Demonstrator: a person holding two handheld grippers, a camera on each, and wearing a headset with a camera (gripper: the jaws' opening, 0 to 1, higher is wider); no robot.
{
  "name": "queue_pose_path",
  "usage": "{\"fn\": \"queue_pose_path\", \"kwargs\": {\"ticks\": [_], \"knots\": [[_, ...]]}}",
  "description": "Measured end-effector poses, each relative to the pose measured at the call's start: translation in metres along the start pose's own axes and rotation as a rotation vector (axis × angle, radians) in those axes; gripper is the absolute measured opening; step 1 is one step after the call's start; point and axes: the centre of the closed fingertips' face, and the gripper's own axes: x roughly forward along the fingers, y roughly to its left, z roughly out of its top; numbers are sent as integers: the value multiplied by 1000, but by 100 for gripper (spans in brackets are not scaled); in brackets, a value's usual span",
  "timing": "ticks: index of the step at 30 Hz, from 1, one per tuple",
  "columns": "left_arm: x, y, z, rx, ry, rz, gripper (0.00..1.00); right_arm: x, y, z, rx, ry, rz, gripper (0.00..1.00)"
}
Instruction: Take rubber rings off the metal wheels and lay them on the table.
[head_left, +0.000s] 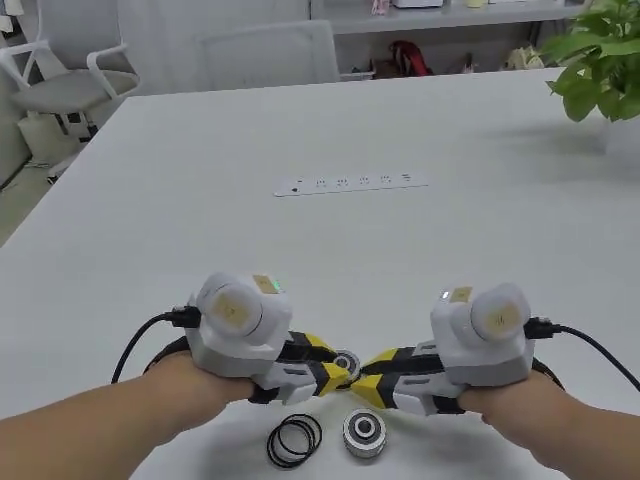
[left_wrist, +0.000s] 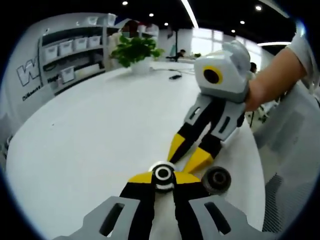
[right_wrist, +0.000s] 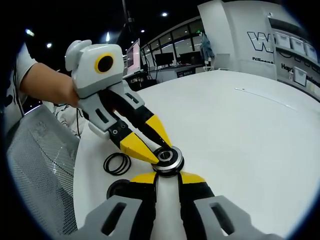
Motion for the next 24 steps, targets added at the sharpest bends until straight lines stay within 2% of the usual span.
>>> {"fn": "queue_pose_path", "kwargs": {"ticks": [11, 24], "knots": [[1, 1, 0, 10, 8, 21, 13, -1, 0, 0, 12, -7, -5, 12], [1, 1, 0, 3, 6, 27, 13, -2, -2, 0, 68, -24, 3, 11]]}}
